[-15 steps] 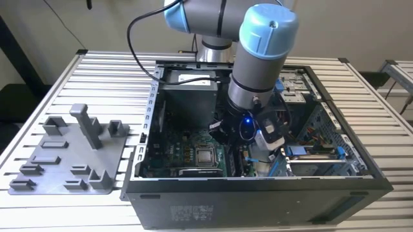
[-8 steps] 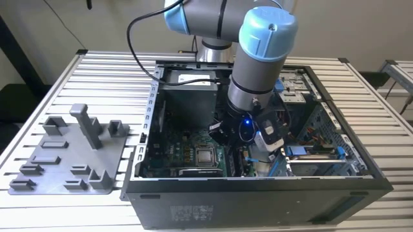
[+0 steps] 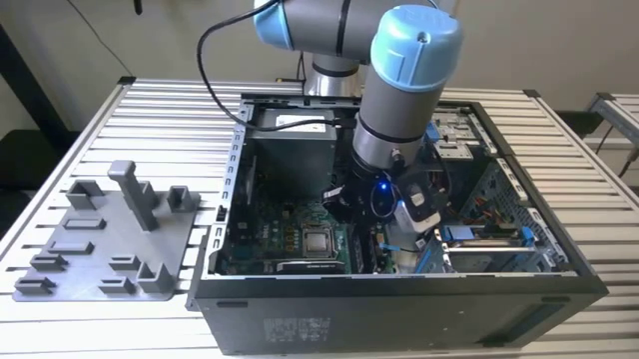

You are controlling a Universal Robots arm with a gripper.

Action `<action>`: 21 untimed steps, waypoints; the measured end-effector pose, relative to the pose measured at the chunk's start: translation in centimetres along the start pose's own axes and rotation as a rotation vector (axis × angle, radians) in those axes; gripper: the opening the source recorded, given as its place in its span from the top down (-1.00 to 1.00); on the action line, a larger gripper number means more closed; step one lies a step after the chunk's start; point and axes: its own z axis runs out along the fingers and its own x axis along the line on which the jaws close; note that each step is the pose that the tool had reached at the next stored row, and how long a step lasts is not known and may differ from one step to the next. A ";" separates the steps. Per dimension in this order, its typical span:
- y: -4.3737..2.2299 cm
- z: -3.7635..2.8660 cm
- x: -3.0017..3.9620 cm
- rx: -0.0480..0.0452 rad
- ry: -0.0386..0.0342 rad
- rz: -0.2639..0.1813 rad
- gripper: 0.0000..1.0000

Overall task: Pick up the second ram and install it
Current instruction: 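Insert the second ram into the second slot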

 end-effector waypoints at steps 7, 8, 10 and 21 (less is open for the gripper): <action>0.07 -2.85 0.05 0.0001 0.0001 0.000 0.56; 0.07 -2.93 0.05 0.0003 0.0001 0.000 0.56; 0.07 -3.03 0.05 0.0002 0.0001 0.000 0.56; 0.09 -3.63 0.06 0.0002 0.0001 0.000 0.79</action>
